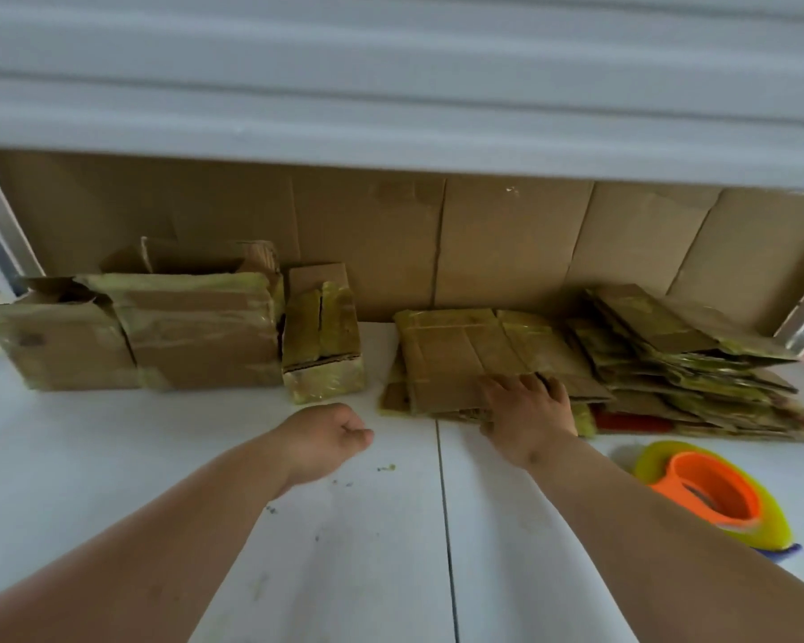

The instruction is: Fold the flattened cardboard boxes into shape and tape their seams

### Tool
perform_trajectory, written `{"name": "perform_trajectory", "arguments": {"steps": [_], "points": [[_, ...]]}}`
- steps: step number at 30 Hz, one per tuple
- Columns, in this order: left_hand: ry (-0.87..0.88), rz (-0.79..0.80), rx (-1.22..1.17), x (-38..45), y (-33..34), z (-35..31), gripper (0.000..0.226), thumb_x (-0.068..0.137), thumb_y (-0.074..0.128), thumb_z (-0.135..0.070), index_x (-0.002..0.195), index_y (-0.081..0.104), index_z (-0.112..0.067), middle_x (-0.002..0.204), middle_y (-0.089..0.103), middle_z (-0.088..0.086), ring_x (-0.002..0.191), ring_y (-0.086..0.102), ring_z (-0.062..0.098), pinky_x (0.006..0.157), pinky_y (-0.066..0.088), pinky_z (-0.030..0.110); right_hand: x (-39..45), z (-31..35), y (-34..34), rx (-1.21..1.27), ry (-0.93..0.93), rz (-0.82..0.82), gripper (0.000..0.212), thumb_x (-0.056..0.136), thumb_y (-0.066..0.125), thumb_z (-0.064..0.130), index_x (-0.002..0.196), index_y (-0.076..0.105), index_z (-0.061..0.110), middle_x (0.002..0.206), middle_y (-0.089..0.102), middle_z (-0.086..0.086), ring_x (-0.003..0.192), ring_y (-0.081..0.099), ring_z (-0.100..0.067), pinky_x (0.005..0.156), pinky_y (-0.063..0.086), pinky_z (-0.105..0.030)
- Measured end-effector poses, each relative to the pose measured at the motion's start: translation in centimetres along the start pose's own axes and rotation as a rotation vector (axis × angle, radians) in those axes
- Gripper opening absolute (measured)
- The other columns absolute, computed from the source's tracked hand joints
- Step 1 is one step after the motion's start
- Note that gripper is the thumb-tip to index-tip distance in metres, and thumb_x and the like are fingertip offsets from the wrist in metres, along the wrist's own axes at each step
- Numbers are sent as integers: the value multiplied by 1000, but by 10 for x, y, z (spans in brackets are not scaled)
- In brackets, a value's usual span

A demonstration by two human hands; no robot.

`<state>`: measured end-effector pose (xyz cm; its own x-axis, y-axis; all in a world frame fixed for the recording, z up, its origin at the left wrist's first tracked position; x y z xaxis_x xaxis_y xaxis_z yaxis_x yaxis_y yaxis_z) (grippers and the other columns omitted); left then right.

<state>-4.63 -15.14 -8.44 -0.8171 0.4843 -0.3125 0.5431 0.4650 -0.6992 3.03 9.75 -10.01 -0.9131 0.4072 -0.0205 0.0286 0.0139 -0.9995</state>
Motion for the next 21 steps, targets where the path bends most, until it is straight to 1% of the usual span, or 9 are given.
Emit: {"name": "perform_trajectory", "arguments": {"steps": [3,5,7,9,11,14,16,19,21], "points": [[26,-47,5,-4,15,-17,28,97,58,-42,121,62,-28,114,58,-11,105,56,9,85,46,23,5,-7,-1,-49,-53,-52,59,99,47,23,152,28,37,155,40,1,148,25,-29,122,9,-54],[34,-79,-8,-7,22,-27,29,97,57,-40,123,61,-27,113,57,-11,102,55,7,80,45,21,9,-12,-2,-60,-103,-54,57,99,50,30,151,29,36,156,38,1,148,24,-29,122,7,-54],[31,-117,-14,-10,28,-35,30,98,56,-39,126,59,-26,116,57,-10,103,55,7,85,44,23,14,-20,-2,-49,-124,-23,62,97,53,37,153,26,34,158,32,1,149,21,-30,122,5,-55],[20,-148,-25,-12,35,-42,31,98,56,-37,127,58,-26,121,57,-9,101,55,7,88,43,24,18,-27,-4,-48,-134,14,61,97,53,41,152,28,35,158,34,3,149,21,-31,122,4,-56],[10,-169,-33,-14,41,-49,33,98,57,-37,129,57,-26,121,56,-9,99,56,5,91,43,24,20,-32,-6,-79,-165,58,51,99,45,47,149,36,37,150,45,5,147,28,-29,122,3,-57],[-4,-202,-36,-11,51,-55,35,96,59,-38,130,57,-27,127,58,-8,111,57,12,102,47,33,17,-36,-11,-36,-199,116,39,103,36,45,138,50,34,133,60,6,137,43,-22,123,2,-53],[-10,-237,-43,-9,57,-58,41,96,60,-37,134,53,-28,132,56,-7,116,56,15,103,47,36,16,-39,-16,37,-206,103,35,105,34,42,131,56,33,126,65,5,132,49,-21,123,7,-52],[17,-316,-85,-6,62,-63,63,93,64,-36,149,34,-33,146,44,-6,129,48,19,102,49,44,15,-48,-22,195,-205,-13,32,106,30,41,112,60,32,105,69,1,113,60,-25,117,28,-50],[31,-374,-121,-5,61,-68,76,91,67,-36,152,22,-40,152,35,-6,134,44,22,101,50,49,12,-56,-28,348,-206,-111,32,106,30,41,110,61,35,99,67,4,107,61,-26,110,37,-49]]}}
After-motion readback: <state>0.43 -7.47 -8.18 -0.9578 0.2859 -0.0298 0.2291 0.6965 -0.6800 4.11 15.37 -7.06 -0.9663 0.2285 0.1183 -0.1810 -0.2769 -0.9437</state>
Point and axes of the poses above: each hand's wrist, its own x-axis towards the middle knuckle, its own y-axis out of the palm, z = x × y, the point moved 2 cm from there along x, towards the middle knuckle
